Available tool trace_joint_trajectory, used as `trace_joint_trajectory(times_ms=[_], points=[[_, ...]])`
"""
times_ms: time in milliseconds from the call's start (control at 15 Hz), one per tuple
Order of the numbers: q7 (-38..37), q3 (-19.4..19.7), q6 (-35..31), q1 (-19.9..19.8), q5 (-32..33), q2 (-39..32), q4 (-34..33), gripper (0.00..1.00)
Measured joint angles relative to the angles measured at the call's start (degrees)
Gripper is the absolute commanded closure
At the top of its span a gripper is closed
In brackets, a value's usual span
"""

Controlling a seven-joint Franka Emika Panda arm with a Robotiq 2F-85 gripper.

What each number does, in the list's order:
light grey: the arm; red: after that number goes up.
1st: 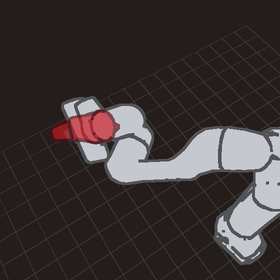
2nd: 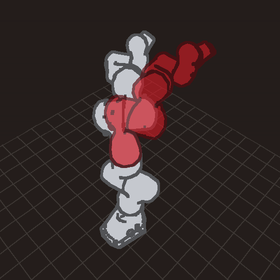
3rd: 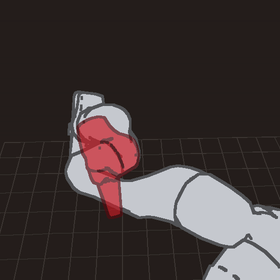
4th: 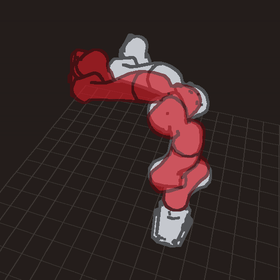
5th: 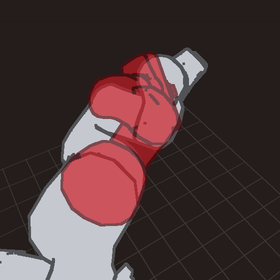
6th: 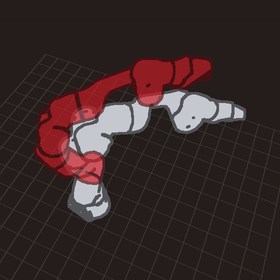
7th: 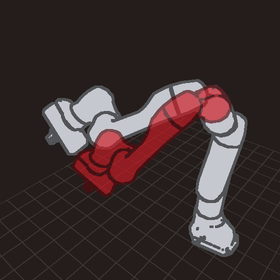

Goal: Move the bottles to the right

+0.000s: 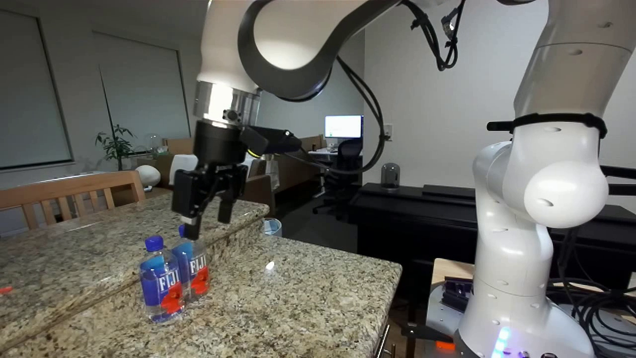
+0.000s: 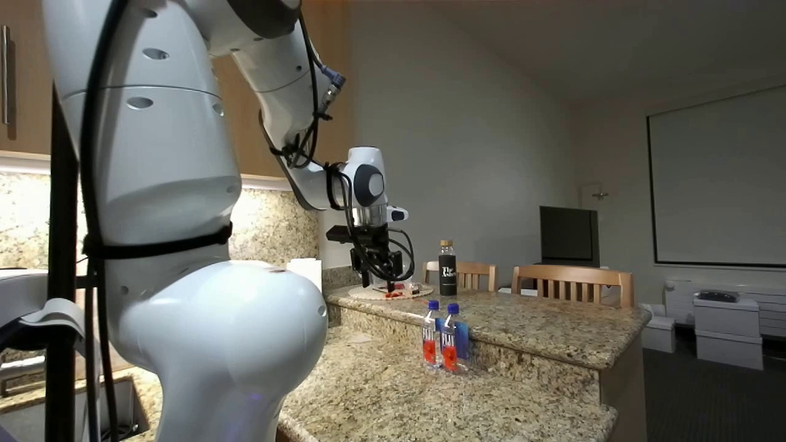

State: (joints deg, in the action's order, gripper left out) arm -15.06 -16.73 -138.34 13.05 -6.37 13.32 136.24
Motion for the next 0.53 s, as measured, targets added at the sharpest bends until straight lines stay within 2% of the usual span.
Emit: trace_joint_trajectory(times_ms=[133,400,533], points=[[1.36,-0.6,-2.42,0.98,0.57,-4.26,-3.91,0.59],[1.75,-0.51,-6.79,1.41,6.02,-18.24,-13.7,0.85],[1.99,0.15,-6.84,1.64,7.97,-25.13,-19.42,0.91]])
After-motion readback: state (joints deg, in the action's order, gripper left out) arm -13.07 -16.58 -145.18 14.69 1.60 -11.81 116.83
